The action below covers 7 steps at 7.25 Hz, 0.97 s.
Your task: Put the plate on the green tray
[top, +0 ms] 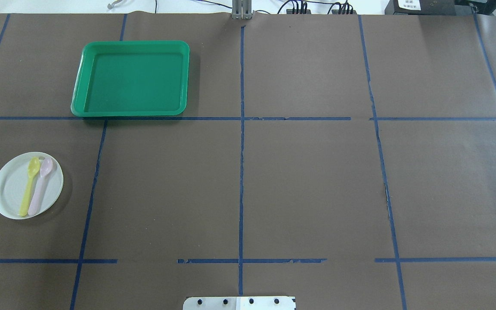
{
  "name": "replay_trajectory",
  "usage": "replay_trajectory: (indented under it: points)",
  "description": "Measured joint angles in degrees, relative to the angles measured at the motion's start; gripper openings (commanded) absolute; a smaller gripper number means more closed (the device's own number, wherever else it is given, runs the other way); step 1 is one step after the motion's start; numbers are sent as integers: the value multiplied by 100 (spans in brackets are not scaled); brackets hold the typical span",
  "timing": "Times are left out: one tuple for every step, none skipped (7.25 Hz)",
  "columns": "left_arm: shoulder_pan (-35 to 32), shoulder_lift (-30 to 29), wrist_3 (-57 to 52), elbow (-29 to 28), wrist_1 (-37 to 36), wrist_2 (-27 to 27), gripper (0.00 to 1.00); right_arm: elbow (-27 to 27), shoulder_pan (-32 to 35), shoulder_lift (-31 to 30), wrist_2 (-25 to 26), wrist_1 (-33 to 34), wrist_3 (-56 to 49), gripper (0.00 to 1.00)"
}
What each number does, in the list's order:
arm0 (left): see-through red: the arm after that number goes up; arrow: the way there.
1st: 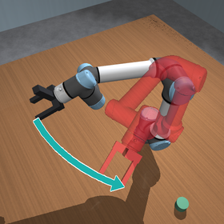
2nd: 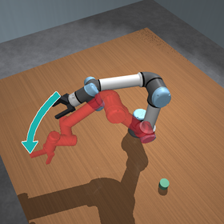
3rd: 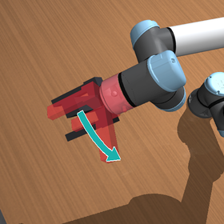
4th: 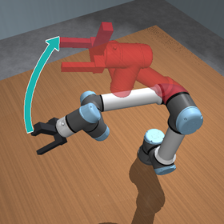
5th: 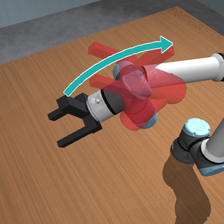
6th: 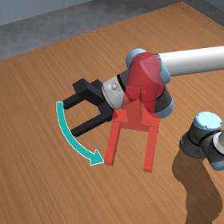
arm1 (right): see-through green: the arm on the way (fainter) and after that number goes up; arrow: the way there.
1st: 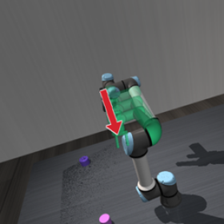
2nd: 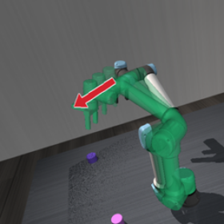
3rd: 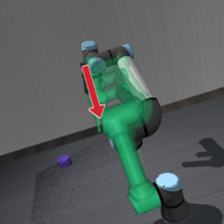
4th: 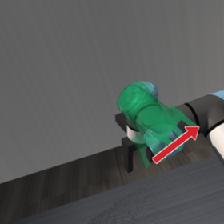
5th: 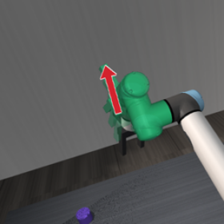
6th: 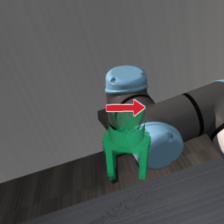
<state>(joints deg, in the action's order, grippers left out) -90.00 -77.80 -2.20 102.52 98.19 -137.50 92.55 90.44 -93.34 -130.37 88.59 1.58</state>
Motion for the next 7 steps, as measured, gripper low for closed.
replay_trajectory:
  points:
    - [1, -7, 0, 4, 5, 0, 100, 0, 0, 0, 0, 0, 0, 100]
    - [5, -26, -1, 14, 20, -17, 100, 0, 0, 0, -1, 0, 0, 100]
    - [13, -55, -7, 33, 80, -48, 100, 0, 0, 0, -1, 0, 0, 100]
    - [29, -93, 18, 38, 284, -97, 100, 0, 0, 0, -3, 0, 0, 100]
    - [146, -114, 208, -8, 546, -204, 100, 0, 0, 0, -3, 0, 0, 100]
    - [515, -121, 585, -123, 873, -297, 100, 0, 0, 0, 0, 0, 0, 100]
    - [1002, -124, 1047, -358, 1466, -298, 100, 0, 0, 0, 0, 0, 0, 100]
